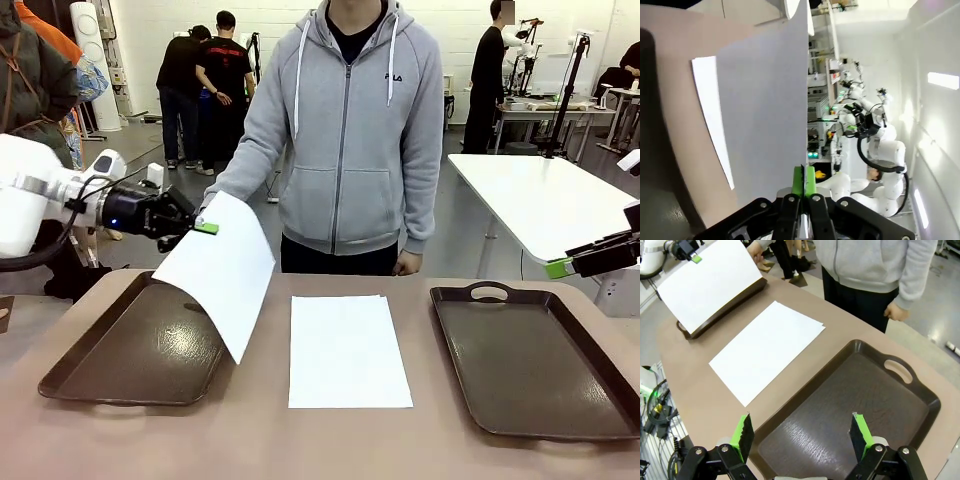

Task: Sort the A4 documents.
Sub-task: Place the A4 Paper in the designated Handle tray.

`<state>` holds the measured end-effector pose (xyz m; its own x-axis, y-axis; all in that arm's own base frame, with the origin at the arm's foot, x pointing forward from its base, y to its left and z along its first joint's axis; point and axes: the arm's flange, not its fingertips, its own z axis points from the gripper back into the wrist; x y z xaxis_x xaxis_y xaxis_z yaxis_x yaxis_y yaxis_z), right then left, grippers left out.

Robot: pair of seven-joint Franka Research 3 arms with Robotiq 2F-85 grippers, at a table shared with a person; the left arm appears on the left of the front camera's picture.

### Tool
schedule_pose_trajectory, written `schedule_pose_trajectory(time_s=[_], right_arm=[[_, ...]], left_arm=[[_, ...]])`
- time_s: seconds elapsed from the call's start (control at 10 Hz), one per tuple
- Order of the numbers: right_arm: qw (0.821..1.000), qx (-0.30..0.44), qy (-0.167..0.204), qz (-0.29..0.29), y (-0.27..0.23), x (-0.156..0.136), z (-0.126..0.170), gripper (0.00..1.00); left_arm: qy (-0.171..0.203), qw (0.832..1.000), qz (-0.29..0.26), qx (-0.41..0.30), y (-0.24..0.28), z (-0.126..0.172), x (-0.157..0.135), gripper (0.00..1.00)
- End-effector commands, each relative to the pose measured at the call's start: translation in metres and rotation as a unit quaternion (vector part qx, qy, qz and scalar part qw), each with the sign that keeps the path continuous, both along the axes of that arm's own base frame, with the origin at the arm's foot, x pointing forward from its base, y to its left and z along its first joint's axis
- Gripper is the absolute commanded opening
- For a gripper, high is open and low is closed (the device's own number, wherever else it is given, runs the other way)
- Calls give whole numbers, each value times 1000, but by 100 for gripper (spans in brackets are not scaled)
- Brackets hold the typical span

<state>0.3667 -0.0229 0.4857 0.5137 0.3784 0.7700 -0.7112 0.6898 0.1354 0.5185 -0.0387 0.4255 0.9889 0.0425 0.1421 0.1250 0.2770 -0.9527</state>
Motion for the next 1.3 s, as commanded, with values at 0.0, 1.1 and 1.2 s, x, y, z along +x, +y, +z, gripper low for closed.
schedule_pose_trajectory(time_s=[0.0, 1.1, 1.2], right_arm=[[1000, 10, -6, 10, 0, 3, -4, 100], [1000, 10, -6, 10, 0, 3, -4, 100], [1000, 10, -6, 10, 0, 3, -4, 100]], left_arm=[[2, 999, 9, -39, 12, -23, 1, 1], [-40, 956, -15, 291, 70, -61, 23, 1], [-14, 957, -28, 287, 75, -68, 25, 1]])
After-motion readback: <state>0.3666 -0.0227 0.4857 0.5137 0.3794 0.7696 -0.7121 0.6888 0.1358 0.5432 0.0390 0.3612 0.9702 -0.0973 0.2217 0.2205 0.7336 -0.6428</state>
